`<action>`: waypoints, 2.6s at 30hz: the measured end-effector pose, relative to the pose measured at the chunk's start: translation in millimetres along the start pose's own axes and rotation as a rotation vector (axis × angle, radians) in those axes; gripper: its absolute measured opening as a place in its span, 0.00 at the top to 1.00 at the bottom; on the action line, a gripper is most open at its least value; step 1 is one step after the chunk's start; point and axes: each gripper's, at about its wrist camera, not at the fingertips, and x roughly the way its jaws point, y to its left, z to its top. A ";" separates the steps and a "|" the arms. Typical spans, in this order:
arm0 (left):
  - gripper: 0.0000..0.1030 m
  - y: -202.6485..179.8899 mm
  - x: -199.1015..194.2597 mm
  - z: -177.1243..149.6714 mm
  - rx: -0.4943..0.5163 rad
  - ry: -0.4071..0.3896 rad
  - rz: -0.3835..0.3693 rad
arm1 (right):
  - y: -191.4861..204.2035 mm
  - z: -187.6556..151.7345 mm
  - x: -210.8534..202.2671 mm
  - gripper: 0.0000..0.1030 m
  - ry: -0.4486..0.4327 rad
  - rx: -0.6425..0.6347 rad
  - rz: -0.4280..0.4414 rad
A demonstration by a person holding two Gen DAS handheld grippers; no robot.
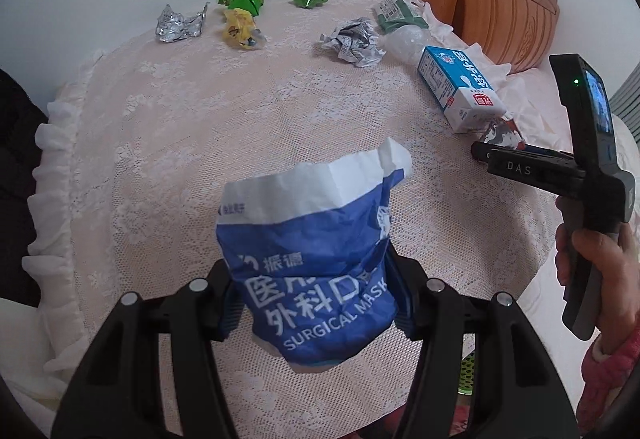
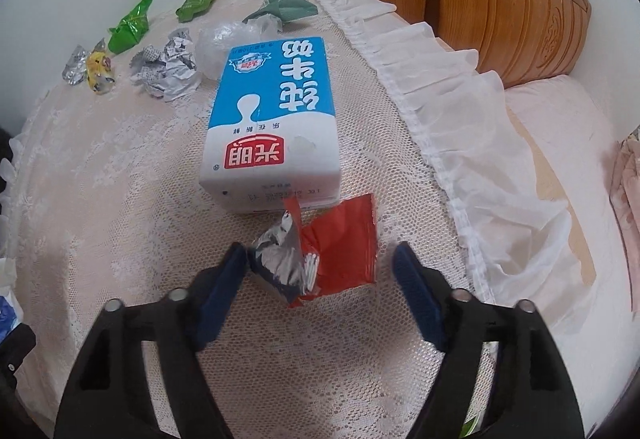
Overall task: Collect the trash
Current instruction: 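Grasp the blue surgical mask bag with left gripper while right gripper grasps the red-silver wrapper, then carry both items over the green wastebasket and open both grippers to drop them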
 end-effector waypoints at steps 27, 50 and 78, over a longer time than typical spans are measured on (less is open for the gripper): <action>0.45 -164.5 -7.1 -33.1 0.339 0.051 -0.248 | -76.5 -161.9 -108.9 0.57 0.043 0.185 0.079; 0.45 -257.2 -22.5 -73.7 0.522 0.059 -0.267 | -176.3 -235.5 -108.8 0.56 0.080 0.402 0.008; 0.45 -269.8 -8.0 -89.4 0.582 0.134 -0.267 | -210.8 -278.9 -86.2 0.10 0.176 0.647 -0.069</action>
